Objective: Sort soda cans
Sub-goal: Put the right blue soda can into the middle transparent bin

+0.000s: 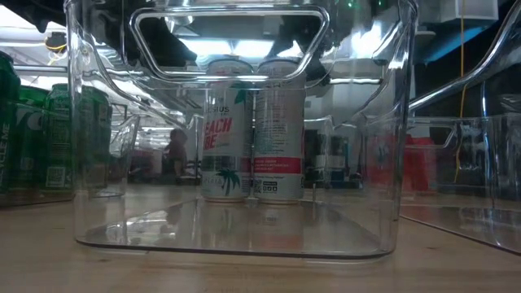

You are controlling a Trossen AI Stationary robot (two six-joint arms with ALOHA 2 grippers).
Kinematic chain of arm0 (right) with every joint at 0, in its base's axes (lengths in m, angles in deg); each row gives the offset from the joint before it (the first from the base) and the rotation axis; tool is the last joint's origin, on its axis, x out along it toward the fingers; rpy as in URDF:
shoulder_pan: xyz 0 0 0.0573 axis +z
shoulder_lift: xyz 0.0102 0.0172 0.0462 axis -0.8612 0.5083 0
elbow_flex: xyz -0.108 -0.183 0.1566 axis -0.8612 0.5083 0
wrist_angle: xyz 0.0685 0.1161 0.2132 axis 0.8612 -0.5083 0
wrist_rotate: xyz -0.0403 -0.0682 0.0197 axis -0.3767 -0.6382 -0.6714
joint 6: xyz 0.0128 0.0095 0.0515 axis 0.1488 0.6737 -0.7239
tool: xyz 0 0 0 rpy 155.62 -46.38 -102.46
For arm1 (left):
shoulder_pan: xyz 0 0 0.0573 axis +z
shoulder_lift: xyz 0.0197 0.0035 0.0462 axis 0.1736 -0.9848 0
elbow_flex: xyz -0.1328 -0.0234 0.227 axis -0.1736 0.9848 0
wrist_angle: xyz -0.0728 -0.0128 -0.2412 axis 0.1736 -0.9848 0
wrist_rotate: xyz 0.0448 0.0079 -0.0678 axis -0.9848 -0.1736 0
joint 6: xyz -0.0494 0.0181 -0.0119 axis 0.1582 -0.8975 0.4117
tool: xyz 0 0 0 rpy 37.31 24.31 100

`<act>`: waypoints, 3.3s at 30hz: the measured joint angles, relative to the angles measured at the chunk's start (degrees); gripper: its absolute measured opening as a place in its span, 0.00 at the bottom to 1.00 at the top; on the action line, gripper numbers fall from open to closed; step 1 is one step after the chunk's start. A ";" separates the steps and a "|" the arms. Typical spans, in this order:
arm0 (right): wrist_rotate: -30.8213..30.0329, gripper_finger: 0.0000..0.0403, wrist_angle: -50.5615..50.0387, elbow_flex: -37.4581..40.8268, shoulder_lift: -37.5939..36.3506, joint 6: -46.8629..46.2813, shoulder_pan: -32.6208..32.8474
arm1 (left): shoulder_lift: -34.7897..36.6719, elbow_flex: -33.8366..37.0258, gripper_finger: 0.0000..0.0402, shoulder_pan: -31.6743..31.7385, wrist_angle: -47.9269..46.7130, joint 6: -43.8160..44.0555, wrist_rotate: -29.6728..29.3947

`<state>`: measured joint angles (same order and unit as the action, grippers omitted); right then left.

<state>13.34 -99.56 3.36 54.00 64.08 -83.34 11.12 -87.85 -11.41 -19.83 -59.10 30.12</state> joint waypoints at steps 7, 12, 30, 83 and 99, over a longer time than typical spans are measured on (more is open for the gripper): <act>7.90 0.94 1.17 0.00 2.75 -2.88 -7.30 | 0.00 0.00 0.97 0.01 0.43 -0.46 0.01; 7.12 0.94 1.06 -0.02 5.17 -4.31 -8.38 | 0.00 0.00 0.97 0.02 1.87 -0.53 0.01; 6.56 0.94 -20.45 -28.55 22.36 -9.57 -9.26 | 0.00 0.00 0.97 0.02 2.93 -1.47 0.02; 10.58 0.94 -32.09 -35.04 36.00 -15.17 -10.66 | 0.00 0.00 0.97 0.02 2.94 -0.70 0.00; 12.10 0.94 -29.88 -34.63 36.33 -15.24 -9.94 | 0.00 0.00 0.97 0.02 2.95 -0.88 0.02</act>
<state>25.44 -129.45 -31.26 90.33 48.84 -93.27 11.12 -87.85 -11.39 -16.88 -59.98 30.14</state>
